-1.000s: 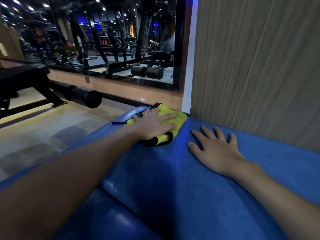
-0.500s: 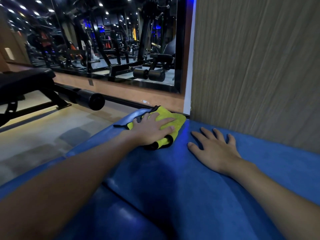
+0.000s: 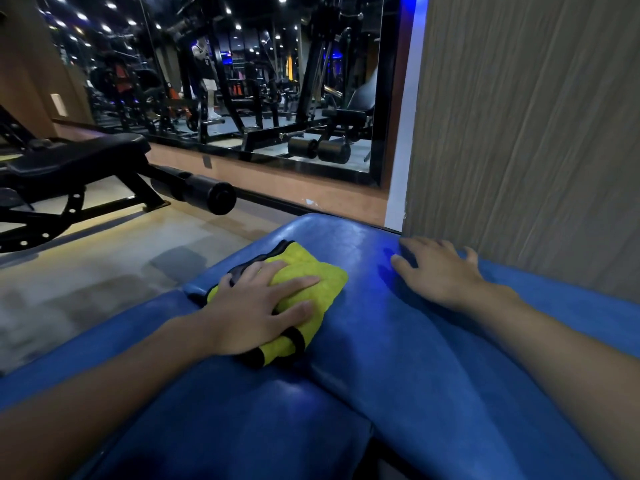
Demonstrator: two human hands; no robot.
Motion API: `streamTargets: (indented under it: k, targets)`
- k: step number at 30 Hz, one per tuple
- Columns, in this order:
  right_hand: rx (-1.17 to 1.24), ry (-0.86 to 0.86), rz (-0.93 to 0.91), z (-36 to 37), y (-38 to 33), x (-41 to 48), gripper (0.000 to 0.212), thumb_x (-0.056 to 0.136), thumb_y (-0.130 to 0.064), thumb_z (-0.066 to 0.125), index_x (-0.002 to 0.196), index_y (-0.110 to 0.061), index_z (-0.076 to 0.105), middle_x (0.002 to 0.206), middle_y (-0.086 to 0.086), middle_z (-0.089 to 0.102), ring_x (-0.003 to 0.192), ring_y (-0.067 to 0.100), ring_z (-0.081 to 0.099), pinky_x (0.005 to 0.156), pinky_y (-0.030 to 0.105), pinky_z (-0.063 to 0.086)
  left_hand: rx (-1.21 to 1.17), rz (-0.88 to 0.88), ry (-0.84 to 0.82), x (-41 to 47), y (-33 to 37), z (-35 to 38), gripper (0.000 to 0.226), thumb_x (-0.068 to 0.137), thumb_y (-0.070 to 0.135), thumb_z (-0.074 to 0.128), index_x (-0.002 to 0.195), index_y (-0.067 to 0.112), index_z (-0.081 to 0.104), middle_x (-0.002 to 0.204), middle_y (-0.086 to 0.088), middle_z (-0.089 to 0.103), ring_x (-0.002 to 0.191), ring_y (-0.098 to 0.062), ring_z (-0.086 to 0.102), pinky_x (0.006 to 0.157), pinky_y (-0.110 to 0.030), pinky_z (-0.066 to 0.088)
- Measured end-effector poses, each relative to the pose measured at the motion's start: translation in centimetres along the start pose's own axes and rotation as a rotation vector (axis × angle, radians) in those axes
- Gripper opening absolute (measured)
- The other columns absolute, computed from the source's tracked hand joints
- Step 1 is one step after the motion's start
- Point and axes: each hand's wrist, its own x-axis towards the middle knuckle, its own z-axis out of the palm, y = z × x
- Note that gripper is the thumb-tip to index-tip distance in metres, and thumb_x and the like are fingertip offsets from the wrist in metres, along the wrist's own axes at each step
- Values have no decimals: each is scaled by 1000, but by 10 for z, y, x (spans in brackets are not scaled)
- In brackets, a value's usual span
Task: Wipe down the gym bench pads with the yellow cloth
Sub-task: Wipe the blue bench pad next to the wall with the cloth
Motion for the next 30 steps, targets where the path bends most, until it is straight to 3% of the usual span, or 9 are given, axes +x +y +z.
streamTargets:
  k: [3,9,13,21,30]
  targets:
    - [4,-62,23,9,1,4,56,99,-59,24,149,-37,31,163,-10,19,150,23,11,116,60,4,13,-33,6,13,1,2,68,66,89,2,132,78,5,160,12,15,148,-9,-1,113,-58,11]
    - [-90,-111,8,35,9,3,65,96,-65,11,155,-39,16,167,-6,4,153,26,-2,118,61,-2,18,-35,44,73,1,4,68,72,89,11,138,73,17,161,8,19,150,-18,9,112,-65,14]
    - [-102,-104,3,37,9,3,65,97,-64,10,156,-39,13,167,-6,1,153,26,-5,118,60,-4,-11,-49,28,135,9,1,50,91,78,27,140,71,21,165,4,14,152,-22,7,112,-71,7]
    - [-89,-77,-6,40,11,5,63,96,-64,10,154,-40,15,166,-8,4,152,23,-4,118,58,-4,-42,-61,9,225,24,-6,60,85,84,20,142,68,20,165,-2,13,150,-37,5,110,-74,9]
    - [-51,-87,0,35,11,2,63,95,-65,11,154,-42,18,166,-9,8,152,21,-1,119,56,-4,-41,-74,34,168,8,-2,70,75,89,11,142,69,19,166,-1,12,153,-28,4,113,-70,9]
